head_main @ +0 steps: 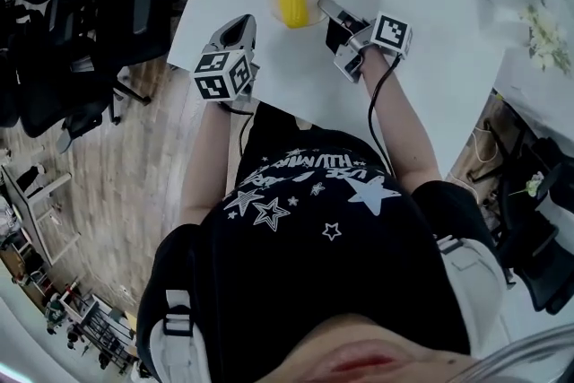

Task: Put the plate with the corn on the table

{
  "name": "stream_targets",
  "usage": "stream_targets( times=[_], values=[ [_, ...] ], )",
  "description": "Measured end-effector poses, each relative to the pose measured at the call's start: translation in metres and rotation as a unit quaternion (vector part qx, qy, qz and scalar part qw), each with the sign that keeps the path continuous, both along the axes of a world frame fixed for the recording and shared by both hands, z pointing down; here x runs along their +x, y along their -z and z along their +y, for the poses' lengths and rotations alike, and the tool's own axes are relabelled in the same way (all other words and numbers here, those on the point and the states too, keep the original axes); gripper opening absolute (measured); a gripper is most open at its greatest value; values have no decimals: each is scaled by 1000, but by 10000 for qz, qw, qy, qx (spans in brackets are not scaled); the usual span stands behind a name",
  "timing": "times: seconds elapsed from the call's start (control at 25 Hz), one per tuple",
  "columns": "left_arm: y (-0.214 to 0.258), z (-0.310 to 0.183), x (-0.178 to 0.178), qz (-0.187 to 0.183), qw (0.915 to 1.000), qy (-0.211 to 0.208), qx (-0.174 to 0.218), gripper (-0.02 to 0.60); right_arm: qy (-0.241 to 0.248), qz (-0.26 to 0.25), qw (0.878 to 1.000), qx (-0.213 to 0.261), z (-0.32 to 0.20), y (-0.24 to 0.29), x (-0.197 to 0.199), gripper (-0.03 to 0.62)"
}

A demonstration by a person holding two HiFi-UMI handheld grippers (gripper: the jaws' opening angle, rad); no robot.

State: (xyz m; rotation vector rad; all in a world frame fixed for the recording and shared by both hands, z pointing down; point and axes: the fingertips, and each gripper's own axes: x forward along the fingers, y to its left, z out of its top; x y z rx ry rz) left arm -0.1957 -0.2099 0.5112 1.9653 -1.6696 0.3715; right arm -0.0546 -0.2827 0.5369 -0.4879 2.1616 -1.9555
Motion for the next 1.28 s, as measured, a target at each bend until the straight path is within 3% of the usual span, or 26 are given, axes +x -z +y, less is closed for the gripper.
stream_targets(
  times=[0.68,1.28],
  values=[
    [-19,-88,-29,70,9913,-1309,-127,6,-1307,300,9909,-140,-27,-27,-23,41],
    [-46,-131,-39,112,9842,-1739,-327,6,-1978,444,9776,-562,-55,-60,-41,41]
  ],
)
